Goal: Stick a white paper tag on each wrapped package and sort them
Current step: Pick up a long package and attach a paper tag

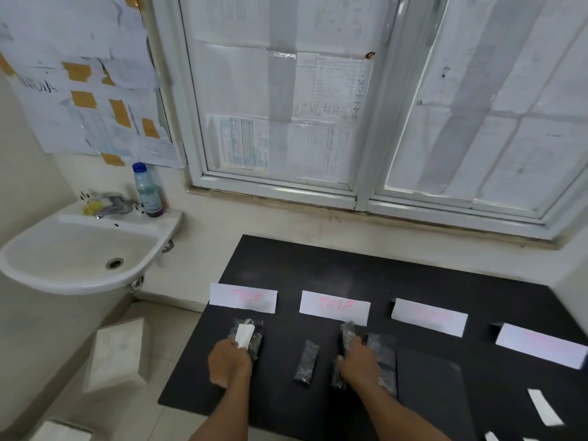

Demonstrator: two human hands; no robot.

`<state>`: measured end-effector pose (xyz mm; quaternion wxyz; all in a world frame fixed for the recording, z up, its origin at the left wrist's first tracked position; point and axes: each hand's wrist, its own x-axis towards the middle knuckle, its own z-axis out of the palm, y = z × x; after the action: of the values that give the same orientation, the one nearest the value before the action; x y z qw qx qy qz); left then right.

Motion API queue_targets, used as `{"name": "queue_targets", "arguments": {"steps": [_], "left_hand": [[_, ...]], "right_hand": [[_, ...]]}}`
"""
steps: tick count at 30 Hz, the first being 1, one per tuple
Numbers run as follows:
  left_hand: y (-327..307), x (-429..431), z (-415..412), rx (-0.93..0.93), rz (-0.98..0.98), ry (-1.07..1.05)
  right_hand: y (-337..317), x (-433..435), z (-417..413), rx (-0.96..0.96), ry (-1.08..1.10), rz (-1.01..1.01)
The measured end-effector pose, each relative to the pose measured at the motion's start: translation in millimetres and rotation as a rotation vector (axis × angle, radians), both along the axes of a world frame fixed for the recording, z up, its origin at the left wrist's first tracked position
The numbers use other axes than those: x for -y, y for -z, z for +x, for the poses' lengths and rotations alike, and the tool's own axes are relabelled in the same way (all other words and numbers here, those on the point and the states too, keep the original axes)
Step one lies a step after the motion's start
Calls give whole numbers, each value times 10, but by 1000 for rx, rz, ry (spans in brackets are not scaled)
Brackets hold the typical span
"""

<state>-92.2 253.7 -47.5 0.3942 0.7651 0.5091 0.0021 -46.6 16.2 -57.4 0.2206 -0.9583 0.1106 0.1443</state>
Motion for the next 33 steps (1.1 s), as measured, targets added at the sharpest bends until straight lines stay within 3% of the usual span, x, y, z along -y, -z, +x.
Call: {"name": "queue_targets", "arguments": {"steps": [7,11,14,21,24,29,33], "left_hand": [[-99,-17,88,-94,21,75],[-304,147,226,-10,82,99],[-457,382,459,112,76,266],[-1106,1657,1009,332,-371,676],[-1425,2351,1099,392,-567,740],[-1636,3332,1268,535,-730,793],[-1676,4138,1352,493,-847,830]], "right_hand": [[-212,-5,30,-4,20,10],[-376,78,129,86,27,102],[-581,206,203,162,27,168],[-1246,818,410,434,38,332],[-1517,1268,485,527,32,403],[-1754,2158,581,645,73,407],[-1737,3003,568,665,64,368]]}}
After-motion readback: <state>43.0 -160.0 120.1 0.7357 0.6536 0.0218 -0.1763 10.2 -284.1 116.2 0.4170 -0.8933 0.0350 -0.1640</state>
